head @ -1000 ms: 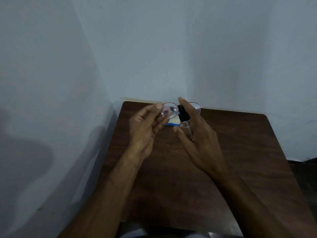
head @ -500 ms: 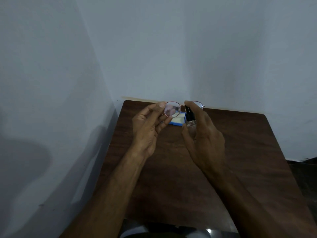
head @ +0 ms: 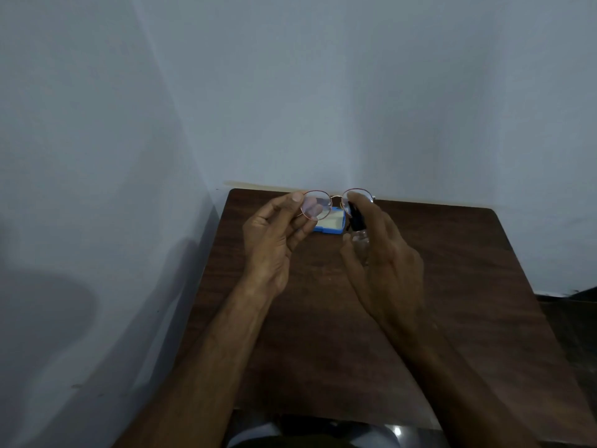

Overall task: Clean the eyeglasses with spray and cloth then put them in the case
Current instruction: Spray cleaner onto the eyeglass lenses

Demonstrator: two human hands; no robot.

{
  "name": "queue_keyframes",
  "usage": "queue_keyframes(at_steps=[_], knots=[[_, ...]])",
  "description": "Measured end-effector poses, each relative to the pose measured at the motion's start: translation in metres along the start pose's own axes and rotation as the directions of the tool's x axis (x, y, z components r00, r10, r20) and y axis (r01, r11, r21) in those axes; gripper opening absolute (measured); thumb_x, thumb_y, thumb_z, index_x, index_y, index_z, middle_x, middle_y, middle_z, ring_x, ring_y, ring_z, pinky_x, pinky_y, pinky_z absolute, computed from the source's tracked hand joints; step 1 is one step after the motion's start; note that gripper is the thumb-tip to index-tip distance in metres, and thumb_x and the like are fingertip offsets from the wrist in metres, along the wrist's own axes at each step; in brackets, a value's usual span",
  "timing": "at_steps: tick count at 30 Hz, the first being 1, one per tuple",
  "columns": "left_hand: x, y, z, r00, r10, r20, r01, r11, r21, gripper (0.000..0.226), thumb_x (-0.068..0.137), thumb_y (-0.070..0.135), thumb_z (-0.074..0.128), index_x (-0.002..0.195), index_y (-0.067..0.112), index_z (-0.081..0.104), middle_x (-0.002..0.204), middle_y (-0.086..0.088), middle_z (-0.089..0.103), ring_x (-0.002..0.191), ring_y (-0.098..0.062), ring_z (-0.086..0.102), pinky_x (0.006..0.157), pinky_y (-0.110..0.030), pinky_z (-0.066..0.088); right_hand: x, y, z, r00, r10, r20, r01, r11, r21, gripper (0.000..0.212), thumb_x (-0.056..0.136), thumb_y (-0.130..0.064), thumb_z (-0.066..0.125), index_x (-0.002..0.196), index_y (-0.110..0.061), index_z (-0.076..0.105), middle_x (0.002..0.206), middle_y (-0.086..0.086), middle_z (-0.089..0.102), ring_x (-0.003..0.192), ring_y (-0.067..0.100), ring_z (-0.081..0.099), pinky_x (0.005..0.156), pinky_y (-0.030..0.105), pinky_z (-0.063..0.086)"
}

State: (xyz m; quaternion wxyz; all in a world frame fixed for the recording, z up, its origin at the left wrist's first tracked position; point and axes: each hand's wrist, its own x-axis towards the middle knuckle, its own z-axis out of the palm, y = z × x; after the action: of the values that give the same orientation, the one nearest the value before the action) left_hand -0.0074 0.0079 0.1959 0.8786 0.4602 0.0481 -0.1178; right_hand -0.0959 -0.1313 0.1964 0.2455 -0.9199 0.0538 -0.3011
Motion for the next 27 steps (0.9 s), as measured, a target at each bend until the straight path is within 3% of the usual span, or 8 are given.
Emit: queue_keyframes(at_steps=[4, 13, 19, 27], knots=[[-0.001, 0.002, -0.002, 1.0, -0.004, -0.021, 0.004, 1.0, -0.005, 0.015, 0.098, 0.013, 0.07, 0.111, 0.007, 0.075, 0.106, -0.014, 0.081, 0.093, -0.022, 0.081, 0.077, -0.027, 0.066, 0.002, 0.016, -0.009, 0.997, 0.059, -0.046, -0.061, 0.997, -0.044, 0.059, 0.095, -0.021, 0.067, 0.148, -0.034, 0.045, 0.123, -0.003, 0.066, 0.086, 0.027, 0.07, 0.062, 0.044, 0.059], [-0.002, 0.001, -0.007, 0.998, -0.009, -0.061, 0.011, 1.0, 0.021, 0.014, 0.098, 0.013, 0.069, 0.109, 0.011, 0.077, 0.11, -0.012, 0.08, 0.093, -0.019, 0.08, 0.075, -0.026, 0.065, 0.003, 0.038, -0.008, 0.996, 0.062, -0.067, -0.065, 0.997, -0.042, 0.053, 0.097, -0.023, 0.065, 0.147, -0.027, 0.049, 0.118, 0.001, 0.067, 0.083, 0.021, 0.068, 0.062, 0.028, 0.047], [-0.003, 0.0, -0.007, 0.998, -0.011, -0.054, 0.012, 1.0, 0.016, 0.011, 0.1, 0.01, 0.067, 0.105, 0.011, 0.077, 0.097, -0.006, 0.082, 0.085, -0.015, 0.08, 0.074, -0.024, 0.065, -0.002, 0.039, -0.004, 0.998, 0.009, -0.057, -0.007, 1.0, 0.021, 0.062, 0.092, -0.013, 0.071, 0.147, -0.028, 0.048, 0.121, 0.001, 0.067, 0.082, 0.018, 0.068, 0.062, 0.04, 0.06], [0.001, -0.001, -0.01, 0.998, -0.03, -0.054, 0.03, 1.0, -0.002, 0.013, 0.099, 0.011, 0.067, 0.109, 0.01, 0.076, 0.101, -0.007, 0.081, 0.088, -0.016, 0.08, 0.071, -0.024, 0.064, -0.008, 0.045, 0.003, 0.999, 0.031, -0.04, -0.031, 0.999, 0.008, 0.064, 0.092, -0.016, 0.07, 0.148, -0.028, 0.041, 0.12, 0.006, 0.066, 0.083, 0.021, 0.069, 0.061, 0.047, 0.063]])
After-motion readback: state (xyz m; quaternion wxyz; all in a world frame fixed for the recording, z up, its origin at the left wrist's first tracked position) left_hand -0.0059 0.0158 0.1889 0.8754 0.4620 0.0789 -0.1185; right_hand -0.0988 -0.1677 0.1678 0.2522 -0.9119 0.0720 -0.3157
